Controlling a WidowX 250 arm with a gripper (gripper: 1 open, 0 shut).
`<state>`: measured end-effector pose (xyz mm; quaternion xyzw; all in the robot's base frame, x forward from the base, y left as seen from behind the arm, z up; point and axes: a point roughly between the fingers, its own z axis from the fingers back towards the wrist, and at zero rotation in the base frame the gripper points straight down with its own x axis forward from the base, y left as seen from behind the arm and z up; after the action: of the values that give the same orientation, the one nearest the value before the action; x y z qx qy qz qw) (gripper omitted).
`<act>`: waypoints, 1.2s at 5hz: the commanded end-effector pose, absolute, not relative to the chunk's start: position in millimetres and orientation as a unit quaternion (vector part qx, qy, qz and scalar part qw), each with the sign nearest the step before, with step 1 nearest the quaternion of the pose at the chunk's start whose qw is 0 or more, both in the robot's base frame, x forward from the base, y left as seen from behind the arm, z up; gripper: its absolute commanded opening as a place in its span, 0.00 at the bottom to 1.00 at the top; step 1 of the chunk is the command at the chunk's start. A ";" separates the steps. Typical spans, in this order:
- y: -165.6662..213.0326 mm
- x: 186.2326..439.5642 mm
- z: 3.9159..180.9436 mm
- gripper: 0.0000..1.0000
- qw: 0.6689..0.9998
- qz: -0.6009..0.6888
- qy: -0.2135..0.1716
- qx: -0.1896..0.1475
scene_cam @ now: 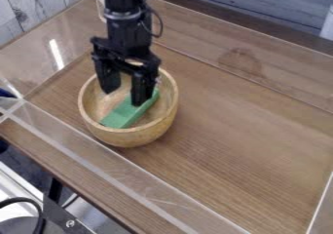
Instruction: Put the green block in the brown bowl
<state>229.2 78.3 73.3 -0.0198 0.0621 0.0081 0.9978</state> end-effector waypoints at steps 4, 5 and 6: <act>69.7 248.3 132.6 1.00 1.000 0.002 -0.018 -0.005; 68.4 248.5 125.7 1.00 1.000 0.000 -0.011 -0.005; 66.6 249.6 117.9 1.00 1.000 -0.003 -0.005 -0.005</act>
<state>244.9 64.9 110.4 -0.0120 0.0110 -0.0012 0.9999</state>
